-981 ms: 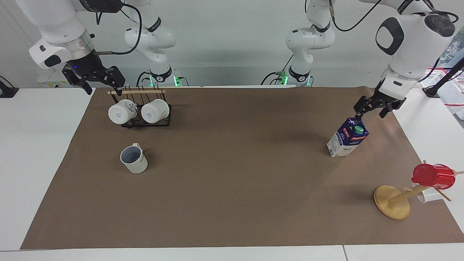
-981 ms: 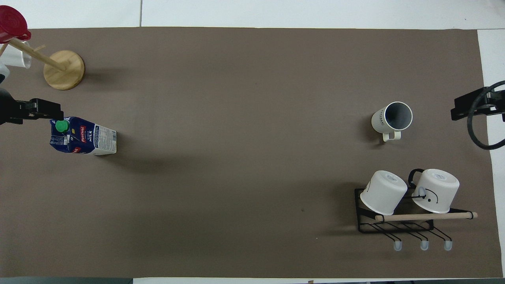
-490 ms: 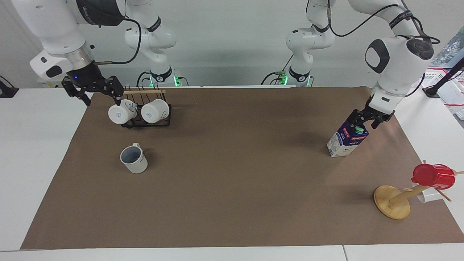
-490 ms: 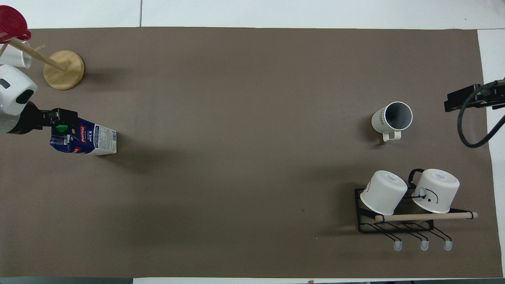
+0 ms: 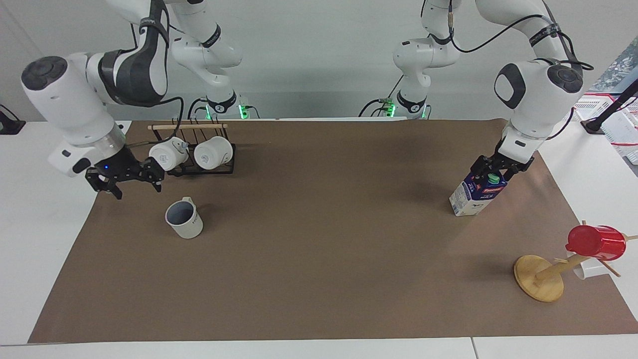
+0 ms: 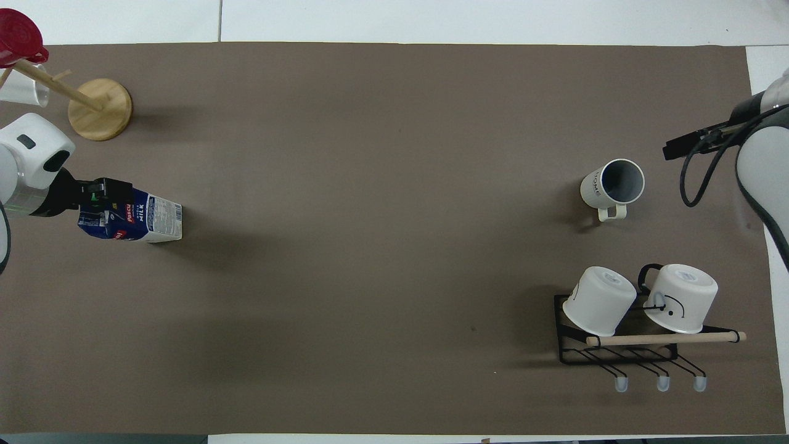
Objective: Place cup and milk on table
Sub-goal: 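Grasp the milk carton with the left gripper while the right gripper reaches the mug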
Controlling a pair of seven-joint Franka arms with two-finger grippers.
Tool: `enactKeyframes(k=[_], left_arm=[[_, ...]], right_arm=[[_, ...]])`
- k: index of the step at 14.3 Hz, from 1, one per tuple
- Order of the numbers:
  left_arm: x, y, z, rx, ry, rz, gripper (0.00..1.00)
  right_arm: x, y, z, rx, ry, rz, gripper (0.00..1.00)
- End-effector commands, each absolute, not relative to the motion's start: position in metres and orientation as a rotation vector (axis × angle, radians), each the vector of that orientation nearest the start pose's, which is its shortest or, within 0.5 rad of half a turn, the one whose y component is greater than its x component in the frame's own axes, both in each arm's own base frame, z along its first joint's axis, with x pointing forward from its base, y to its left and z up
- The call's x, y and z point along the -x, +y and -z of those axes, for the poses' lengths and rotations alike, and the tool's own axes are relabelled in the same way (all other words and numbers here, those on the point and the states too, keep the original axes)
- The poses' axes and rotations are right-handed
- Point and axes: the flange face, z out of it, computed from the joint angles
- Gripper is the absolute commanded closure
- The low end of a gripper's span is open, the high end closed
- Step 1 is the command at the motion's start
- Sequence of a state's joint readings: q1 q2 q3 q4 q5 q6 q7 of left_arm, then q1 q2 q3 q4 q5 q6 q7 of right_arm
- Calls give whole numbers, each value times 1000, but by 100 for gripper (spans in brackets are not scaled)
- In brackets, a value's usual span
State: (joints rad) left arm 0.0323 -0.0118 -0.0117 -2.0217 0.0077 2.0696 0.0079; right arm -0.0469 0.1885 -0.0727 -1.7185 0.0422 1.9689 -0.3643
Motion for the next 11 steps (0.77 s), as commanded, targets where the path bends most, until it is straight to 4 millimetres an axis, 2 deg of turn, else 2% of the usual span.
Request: enactKeyframes(k=[1,3,6,7,8,9,10,11], left_arm=[[-551,10,-460,3151,-23,119,0],[-552,10,-460,3151,-26,121,0],[-552,13,-460,3151,-33,119,0],[-552,13,-460,3151,-33,124,7],[-553,14,-461,3150,-35,128,31],[-554,16,-463,3150,-40,131,62],[-554,17,-463,3150,-40,133,97],[-555,17,-464,3150,-40,138,100]], right_arm=[[-603,-70,-425,3071,-457,153,0],[-606,-72,-396,3061,-490,135,0],[-600,-66,-379,3058,-514,157,0],[-598,-66,-372,3060,-515,161,2],[-599,-67,-360,3059,-511,145,5],[-600,-67,-353,3059,-511,140,14],[-602,-63,-354,3058,-521,147,28],[-602,-63,-353,3059,-520,151,46]])
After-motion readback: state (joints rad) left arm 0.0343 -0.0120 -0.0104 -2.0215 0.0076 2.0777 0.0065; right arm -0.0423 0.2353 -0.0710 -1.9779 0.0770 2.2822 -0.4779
